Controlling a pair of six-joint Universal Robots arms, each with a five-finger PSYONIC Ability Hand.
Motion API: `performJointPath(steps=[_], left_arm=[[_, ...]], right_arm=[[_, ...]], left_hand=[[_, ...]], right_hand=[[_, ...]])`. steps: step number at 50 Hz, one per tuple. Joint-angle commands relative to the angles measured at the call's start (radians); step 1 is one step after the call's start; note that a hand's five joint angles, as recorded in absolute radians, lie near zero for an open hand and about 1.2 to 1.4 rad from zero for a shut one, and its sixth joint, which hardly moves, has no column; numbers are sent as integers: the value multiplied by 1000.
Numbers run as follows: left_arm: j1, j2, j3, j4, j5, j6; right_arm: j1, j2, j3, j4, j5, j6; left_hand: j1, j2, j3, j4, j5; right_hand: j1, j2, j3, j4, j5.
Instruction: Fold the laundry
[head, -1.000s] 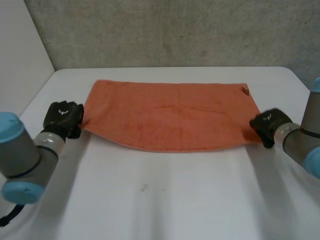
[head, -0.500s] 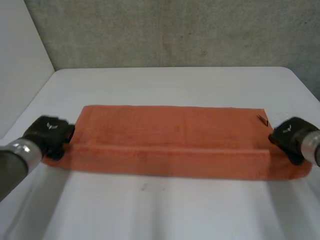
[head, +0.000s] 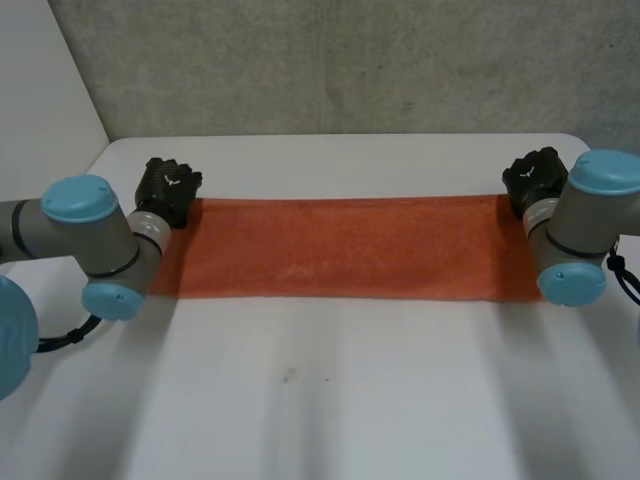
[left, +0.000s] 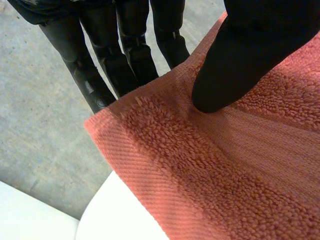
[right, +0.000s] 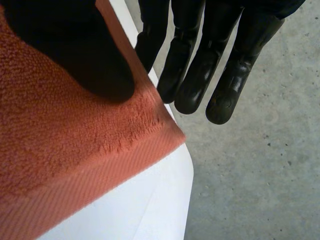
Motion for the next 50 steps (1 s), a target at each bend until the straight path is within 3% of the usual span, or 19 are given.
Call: performJointPath(steps=[1,7,10,16,24,28,35,50], left_arm=[[-8,-26,-4,116,53,1],[-27,55,-117,307,77,-4],[-27,121,-180,346,67,-7],[-25,271,-330,328,64,-11],[-8,481,-576,299,64,-103],[-10,576,-708,271,61,-234],[-11,618,-766,209,33,-372],[-4,616,-786,193,-25,-415]], right_arm=[[13,43,-49,3,21,21],[14,13,2,14,29,109],[13,-93,79,29,27,178],[-2,-271,241,77,3,301],[-36,-466,441,256,-129,405],[-110,-492,517,329,-204,443],[-163,-484,574,307,-276,437],[-240,-366,573,148,-287,419]], left_hand=[[-958,-1025,-1019,-1020,-965],[-958,-1025,-1019,-1020,-965],[-958,-1025,-1019,-1020,-965],[-958,-1025,-1019,-1020,-965],[-958,-1025,-1019,-1020,-965],[-958,-1025,-1019,-1020,-965],[-958,-1025,-1019,-1020,-965],[-958,-1025,-1019,-1020,-965]], right_hand=[[-748,-942,-945,-968,-947],[-748,-942,-945,-968,-947],[-748,-942,-945,-968,-947],[-748,-942,-945,-968,-947],[-748,-942,-945,-968,-947],[-744,-938,-940,-964,-943],[-394,-588,-591,-614,-593],[-265,-459,-462,-485,-464]])
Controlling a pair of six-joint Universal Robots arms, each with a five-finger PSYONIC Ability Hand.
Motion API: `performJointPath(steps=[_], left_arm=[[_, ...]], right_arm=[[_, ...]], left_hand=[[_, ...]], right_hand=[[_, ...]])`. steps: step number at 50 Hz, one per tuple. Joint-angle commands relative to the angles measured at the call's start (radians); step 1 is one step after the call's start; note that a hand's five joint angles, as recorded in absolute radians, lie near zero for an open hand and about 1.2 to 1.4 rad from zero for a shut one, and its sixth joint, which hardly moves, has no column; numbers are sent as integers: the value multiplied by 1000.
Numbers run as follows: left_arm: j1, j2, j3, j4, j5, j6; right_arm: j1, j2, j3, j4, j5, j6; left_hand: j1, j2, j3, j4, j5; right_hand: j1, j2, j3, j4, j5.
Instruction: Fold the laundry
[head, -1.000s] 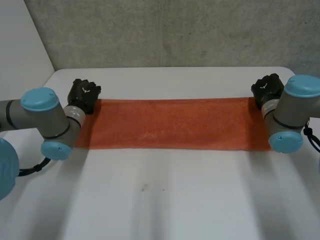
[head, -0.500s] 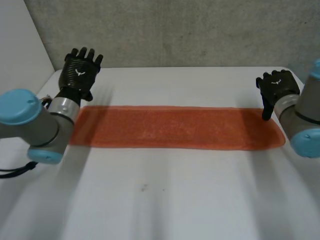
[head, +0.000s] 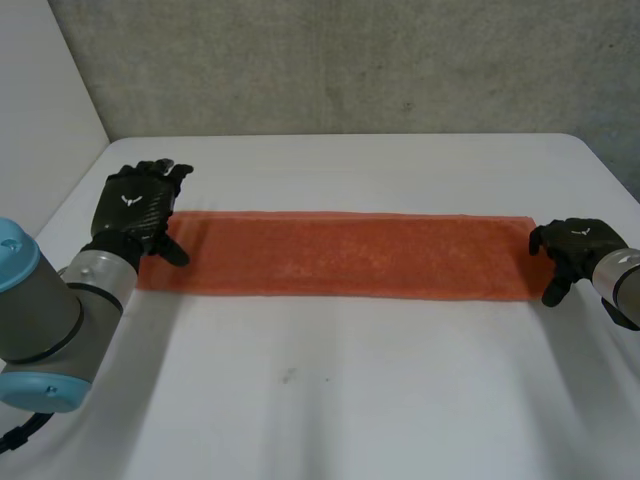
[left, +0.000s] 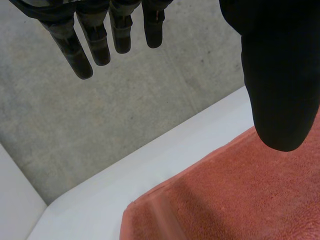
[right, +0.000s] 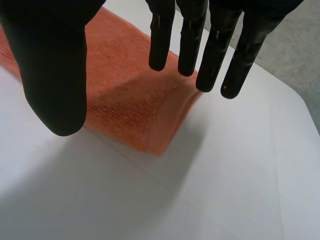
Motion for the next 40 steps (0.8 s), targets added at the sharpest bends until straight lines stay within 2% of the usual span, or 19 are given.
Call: performJointPath(steps=[1,14,16,22,27,31,35,40], left_arm=[[7,-3,-5,3,-12,5],[7,-3,-19,3,-9,5],[7,-3,-20,3,-9,5],[6,-3,-25,3,-9,5],[6,-1,-29,3,-11,5],[6,0,-31,3,-12,5],[4,-1,-32,3,-12,5],[3,-1,-32,3,-12,5]], right_arm=[[-29,51,-12,-69,2,-18],[-32,105,-36,-74,-20,-35],[-32,109,-42,-74,-18,-35],[-58,108,-50,-74,11,-36],[-122,69,-82,-72,104,-53],[-188,76,-117,-61,137,-119],[-249,74,-134,-66,146,-191],[-268,76,-160,-71,143,-231]], left_hand=[[-19,-25,-41,-30,-47],[-19,-25,-41,-30,-47],[-19,-25,-41,-30,-47],[-19,-25,-41,-30,-47],[-19,-25,-41,-30,-47],[-19,-25,-41,-30,-47],[-19,-25,-41,-30,-47],[-19,-25,-41,-30,-47]], right_hand=[[259,189,179,179,197],[543,474,464,463,482],[976,907,897,896,914],[989,920,909,909,927],[989,920,909,909,927],[989,920,909,909,927],[989,920,909,909,927],[989,920,909,909,927]])
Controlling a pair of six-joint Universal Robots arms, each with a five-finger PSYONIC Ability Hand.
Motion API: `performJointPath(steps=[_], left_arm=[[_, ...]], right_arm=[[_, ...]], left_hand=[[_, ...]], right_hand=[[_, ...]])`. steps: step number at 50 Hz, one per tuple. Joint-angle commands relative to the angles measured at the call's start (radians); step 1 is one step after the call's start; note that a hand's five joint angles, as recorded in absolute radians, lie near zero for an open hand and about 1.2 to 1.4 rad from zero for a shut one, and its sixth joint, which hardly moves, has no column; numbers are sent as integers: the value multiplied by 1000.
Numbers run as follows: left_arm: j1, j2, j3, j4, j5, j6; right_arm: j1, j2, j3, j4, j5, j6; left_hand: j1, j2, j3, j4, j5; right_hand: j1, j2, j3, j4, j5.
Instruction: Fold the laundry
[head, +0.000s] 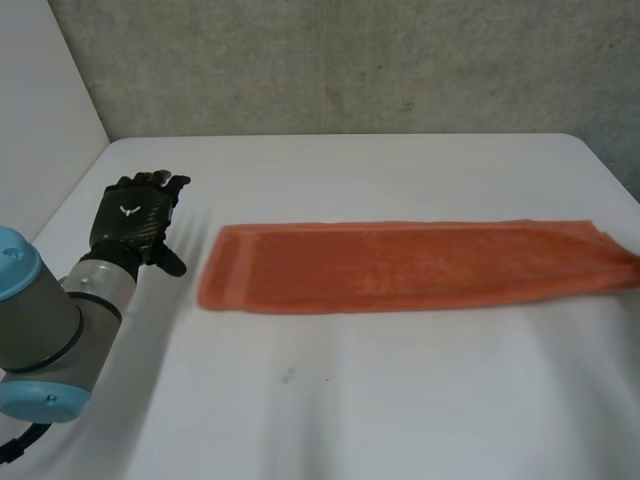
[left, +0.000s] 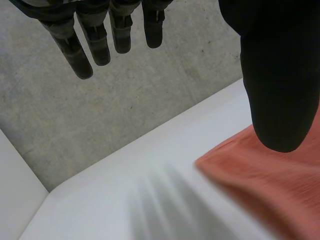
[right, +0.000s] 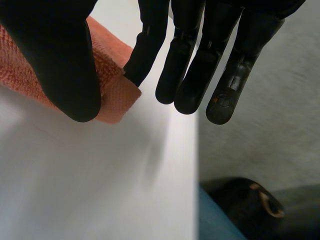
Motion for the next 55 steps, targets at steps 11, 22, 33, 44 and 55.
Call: performJointPath(steps=[11,22,33,44,55], left_arm=[[-2,-1,-1,0,-2,0],[1,-1,-1,0,-2,0],[2,1,-1,0,0,0],[1,1,-2,0,1,0],[-15,1,-11,2,9,2]], right_arm=[[162,-55,-94,-6,-18,-12],[641,-17,-274,-7,-41,-4],[978,233,-475,-9,-115,-3],[1093,408,-528,-6,-63,-26],[1016,169,-395,8,114,148]], left_hand=[[-19,-25,-41,-30,-47],[-19,-25,-41,-30,-47],[-19,-25,-41,-30,-47],[-19,-25,-41,-30,-47],[-19,-25,-41,-30,-47]], right_hand=[[418,217,216,205,631],[418,217,216,205,631],[418,217,216,205,631],[-661,-862,-864,-874,-448],[-804,-1004,-1006,-1017,-590]])
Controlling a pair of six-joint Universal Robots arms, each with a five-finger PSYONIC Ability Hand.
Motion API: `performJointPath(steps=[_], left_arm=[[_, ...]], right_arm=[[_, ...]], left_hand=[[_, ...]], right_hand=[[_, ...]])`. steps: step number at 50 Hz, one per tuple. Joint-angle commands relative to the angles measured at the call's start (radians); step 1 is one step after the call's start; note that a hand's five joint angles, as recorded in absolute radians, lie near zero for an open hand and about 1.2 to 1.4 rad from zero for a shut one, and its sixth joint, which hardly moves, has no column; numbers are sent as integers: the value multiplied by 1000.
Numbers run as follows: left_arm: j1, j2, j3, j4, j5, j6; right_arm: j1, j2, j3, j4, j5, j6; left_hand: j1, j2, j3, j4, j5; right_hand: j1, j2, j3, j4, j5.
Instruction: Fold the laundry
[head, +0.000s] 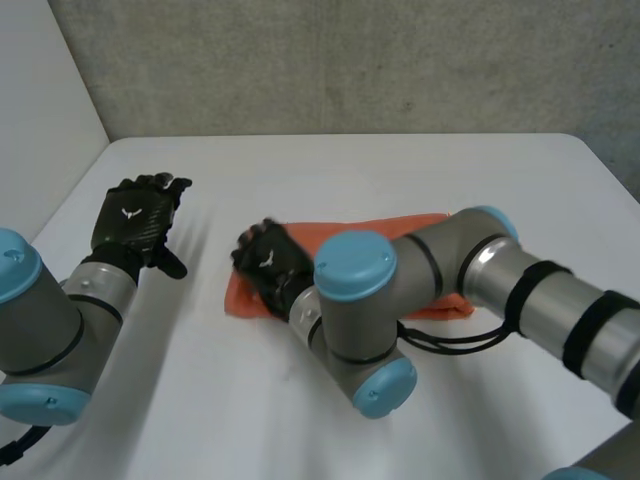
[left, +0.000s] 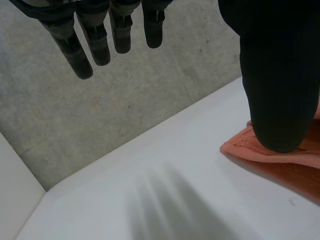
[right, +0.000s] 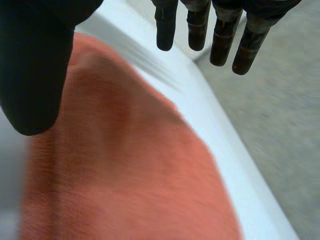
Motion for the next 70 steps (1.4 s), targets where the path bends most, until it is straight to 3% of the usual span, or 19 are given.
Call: performJointPath(steps=[1,7,11,19,25,29,33,34,41,47,52,57,63,67,68,69,70], left_arm=[[-12,0,-3,1,5,2],[-38,6,13,0,8,3],[-116,-14,76,-5,13,5],[-239,-150,179,-32,80,17],[-265,-241,272,-68,76,17],[-265,-293,335,-104,72,15],[-259,-318,366,-129,57,14],[-259,-318,366,-129,57,14],[-231,-304,348,-138,-23,14],[-202,-221,291,-184,-58,14],[-178,-147,227,-218,-69,14],[-144,-80,159,-219,-81,9],[-107,-41,124,-219,-95,6],[-96,-38,125,-219,-95,6],[-95,-38,128,-219,-95,6],[-95,-38,132,-219,-93,5],[-95,-38,133,-219,-92,5]], right_arm=[[-94,-224,157,8,92,172],[-219,-363,374,10,77,313],[-319,-419,512,16,51,347],[-459,-429,668,-9,-17,353],[-485,-416,701,-78,-18,351],[-491,-401,721,-136,-12,339],[-506,-375,722,-167,-12,333],[-513,-367,718,-168,-11,330],[-522,-381,687,-174,2,231],[-487,-389,517,-148,28,39],[-294,-367,359,-101,20,-38],[-122,-222,209,-87,-7,-93],[12,-133,185,-85,-96,-145],[40,-73,187,-87,-104,-195],[38,-70,184,-88,-95,-201],[38,-73,175,-88,-60,-199],[37,-79,172,-90,-40,-196]], left_hand=[[-19,-25,-41,-30,-47],[23,17,1,12,-5],[43,38,22,33,15],[43,38,22,33,15],[43,38,22,33,15],[43,38,22,33,15],[40,35,19,30,12],[40,35,19,30,12],[26,20,4,15,-2],[20,14,-2,9,-8],[11,5,-10,0,-17],[8,2,-13,-3,-20],[-4,-9,-25,-14,-32],[-7,-12,-28,-17,-35],[-7,-12,-28,-17,-35],[-7,-12,-28,-17,-35],[-7,-12,-28,-17,-35]], right_hand=[[-33,-49,-39,-59,-63],[-33,-49,-39,-59,-63],[-33,-49,-39,-59,-63],[110,93,103,84,79],[318,302,311,292,288],[532,516,525,506,502],[960,944,953,934,930],[1187,1171,1180,1161,1157],[1189,1173,1182,1163,1159],[1189,1173,1182,1163,1159],[1189,1173,1182,1163,1159],[1189,1173,1182,1163,1159],[1189,1173,1182,1163,1159],[1189,1173,1182,1163,1159],[1042,1026,1035,1016,1012],[517,501,511,491,487],[303,286,296,277,273]])
